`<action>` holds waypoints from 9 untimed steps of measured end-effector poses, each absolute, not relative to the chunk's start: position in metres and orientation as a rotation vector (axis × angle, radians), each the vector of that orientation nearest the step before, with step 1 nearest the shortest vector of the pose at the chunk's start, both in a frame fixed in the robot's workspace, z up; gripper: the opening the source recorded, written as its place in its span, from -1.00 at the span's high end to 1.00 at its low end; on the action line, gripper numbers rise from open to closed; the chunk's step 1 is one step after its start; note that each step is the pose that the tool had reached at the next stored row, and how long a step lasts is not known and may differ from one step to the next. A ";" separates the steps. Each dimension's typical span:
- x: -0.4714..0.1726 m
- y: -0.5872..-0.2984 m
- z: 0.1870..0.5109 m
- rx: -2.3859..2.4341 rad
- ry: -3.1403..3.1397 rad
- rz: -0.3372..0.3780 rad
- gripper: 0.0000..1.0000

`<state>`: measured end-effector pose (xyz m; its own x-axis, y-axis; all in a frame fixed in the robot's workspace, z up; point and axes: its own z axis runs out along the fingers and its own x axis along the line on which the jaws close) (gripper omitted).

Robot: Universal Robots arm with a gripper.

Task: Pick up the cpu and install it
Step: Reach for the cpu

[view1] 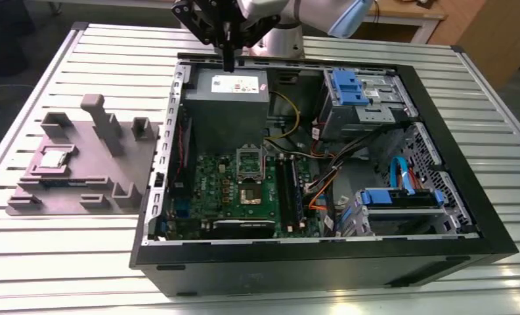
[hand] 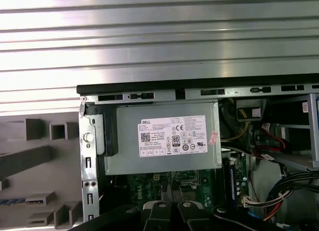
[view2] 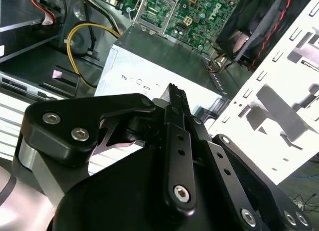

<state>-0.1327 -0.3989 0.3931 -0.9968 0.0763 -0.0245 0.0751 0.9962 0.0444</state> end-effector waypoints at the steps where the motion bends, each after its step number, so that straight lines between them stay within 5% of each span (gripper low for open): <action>1: -0.133 -0.399 0.393 0.118 3.112 0.068 0.80; 9: -0.136 -0.399 0.393 0.118 3.113 0.068 0.80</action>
<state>-0.1359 -0.3989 0.3931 -0.9968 0.0762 -0.0244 0.0751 0.9962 0.0444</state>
